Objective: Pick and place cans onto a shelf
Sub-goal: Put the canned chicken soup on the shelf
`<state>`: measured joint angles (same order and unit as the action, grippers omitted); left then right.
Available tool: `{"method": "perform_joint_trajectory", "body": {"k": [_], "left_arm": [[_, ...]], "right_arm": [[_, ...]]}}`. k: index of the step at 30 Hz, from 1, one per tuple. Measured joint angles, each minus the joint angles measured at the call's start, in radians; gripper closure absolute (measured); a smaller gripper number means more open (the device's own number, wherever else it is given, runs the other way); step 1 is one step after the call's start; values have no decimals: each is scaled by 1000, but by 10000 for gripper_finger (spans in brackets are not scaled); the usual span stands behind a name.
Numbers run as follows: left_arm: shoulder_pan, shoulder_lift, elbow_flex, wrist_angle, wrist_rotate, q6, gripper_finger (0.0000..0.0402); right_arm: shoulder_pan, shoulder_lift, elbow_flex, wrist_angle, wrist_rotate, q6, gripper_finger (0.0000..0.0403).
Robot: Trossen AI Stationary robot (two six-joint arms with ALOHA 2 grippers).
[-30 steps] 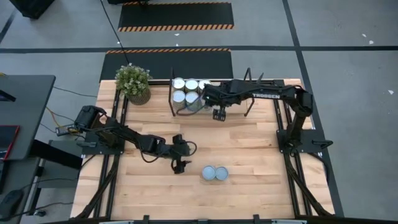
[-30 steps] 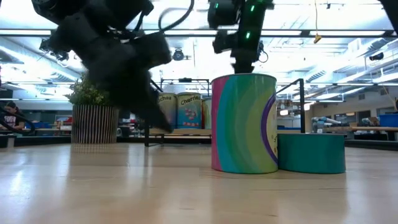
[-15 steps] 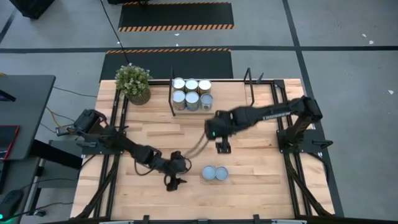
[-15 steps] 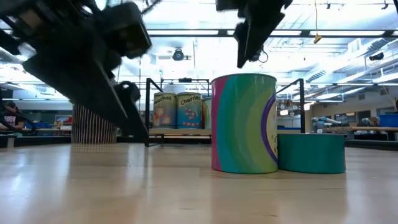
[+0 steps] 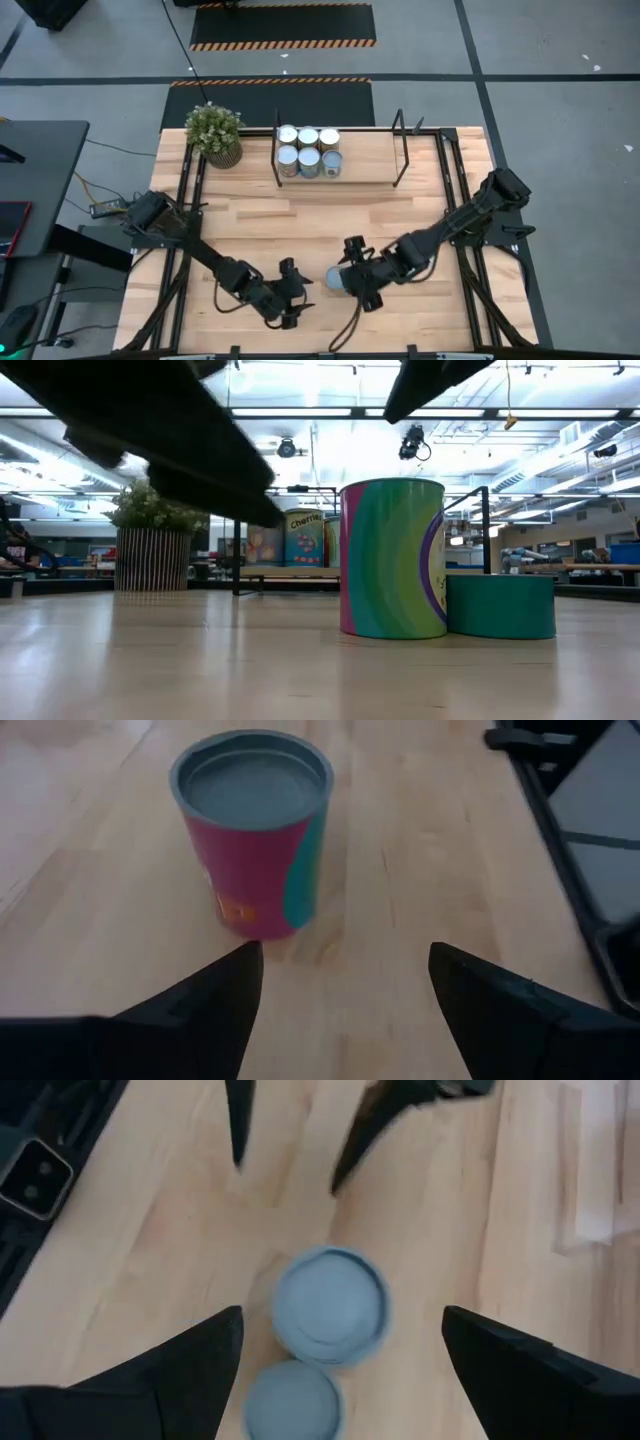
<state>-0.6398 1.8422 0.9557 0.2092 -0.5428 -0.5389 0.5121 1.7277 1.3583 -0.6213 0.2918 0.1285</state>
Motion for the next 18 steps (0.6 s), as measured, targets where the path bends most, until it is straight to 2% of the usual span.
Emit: {"method": "perform_joint_trajectory", "body": {"k": [4,12,18], "left_arm": [[18,61,50,-2,-24,0,111],[51,112,76,14,-35,-41,111],[66,139,75,65,-37,-34,111]], "right_arm": [[26,5,-40,48,18,32,51],[16,29,-105,-41,3,205,6],[-11,82,-162,146,-3,137,10]]}}
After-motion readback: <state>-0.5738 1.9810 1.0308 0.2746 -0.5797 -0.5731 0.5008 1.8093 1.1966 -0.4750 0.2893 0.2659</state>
